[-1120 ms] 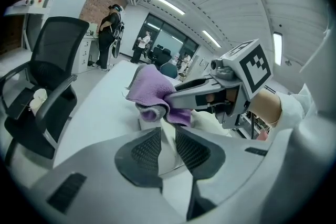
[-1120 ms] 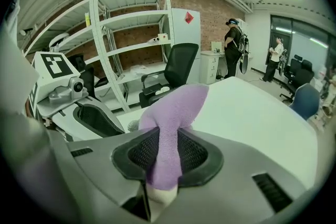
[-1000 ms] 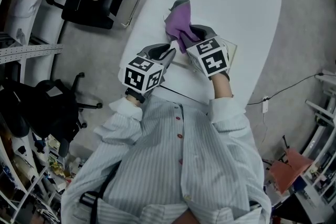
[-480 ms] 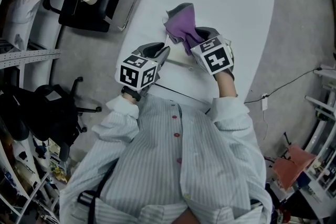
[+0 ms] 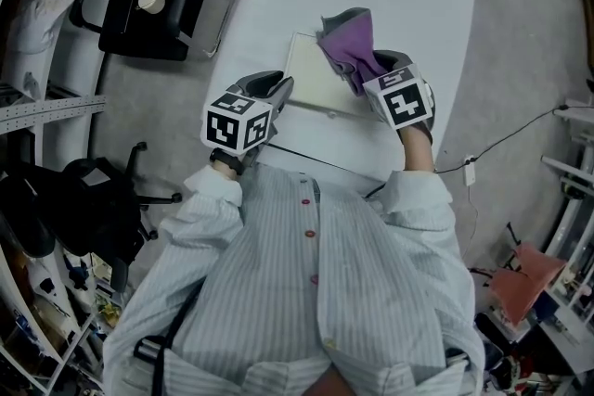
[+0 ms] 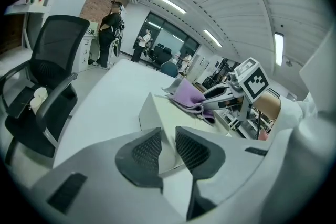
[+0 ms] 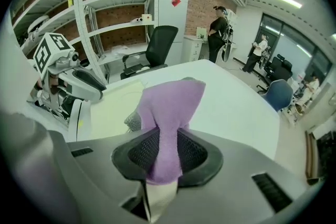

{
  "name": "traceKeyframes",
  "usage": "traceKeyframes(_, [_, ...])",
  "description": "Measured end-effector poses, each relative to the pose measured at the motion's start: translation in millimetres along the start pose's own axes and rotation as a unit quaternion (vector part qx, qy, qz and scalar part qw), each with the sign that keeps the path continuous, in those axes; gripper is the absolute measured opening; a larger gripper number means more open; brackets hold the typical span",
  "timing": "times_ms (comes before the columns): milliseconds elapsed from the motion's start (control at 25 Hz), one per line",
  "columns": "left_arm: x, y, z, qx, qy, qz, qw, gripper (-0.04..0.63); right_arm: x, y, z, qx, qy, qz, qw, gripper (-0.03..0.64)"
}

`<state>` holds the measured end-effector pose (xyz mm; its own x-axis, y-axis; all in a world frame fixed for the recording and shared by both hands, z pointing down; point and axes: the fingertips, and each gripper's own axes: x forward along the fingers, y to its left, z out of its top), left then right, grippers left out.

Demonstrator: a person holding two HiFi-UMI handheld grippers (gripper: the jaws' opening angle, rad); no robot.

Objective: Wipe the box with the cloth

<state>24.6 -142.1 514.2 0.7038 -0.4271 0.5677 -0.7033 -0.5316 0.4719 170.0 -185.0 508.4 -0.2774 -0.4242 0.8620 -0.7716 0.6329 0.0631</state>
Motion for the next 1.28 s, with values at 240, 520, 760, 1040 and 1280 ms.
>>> traceKeyframes(240, [0.6,-1.2,0.2,-0.002,0.0,-0.003,1.0,0.07,-18.0,-27.8,-31.9,0.033,0.013,-0.038,0.999,0.098])
traceKeyframes(520, [0.9,-2.3,0.3,0.0,0.0,-0.006,1.0,0.071,-25.4,-32.3,-38.1,0.062,-0.002,-0.051,0.997,0.097])
traceKeyframes(760, [0.4,-2.3,0.2,-0.002,-0.003,-0.008,1.0,0.072,-34.7,-12.1,-22.4,0.042,-0.021,-0.054,0.997,0.097])
traceKeyframes(1040, [0.5,-1.2,0.8,-0.01,-0.007,-0.01,0.9999,0.072,-34.0,66.3,41.8,0.013,-0.097,0.045,0.994,0.097])
traceKeyframes(1280, [0.4,-2.8,0.6,-0.019,-0.013,-0.012,0.9997,0.072,0.0,97.9,58.1,-0.016,-0.074,0.069,0.995,0.097])
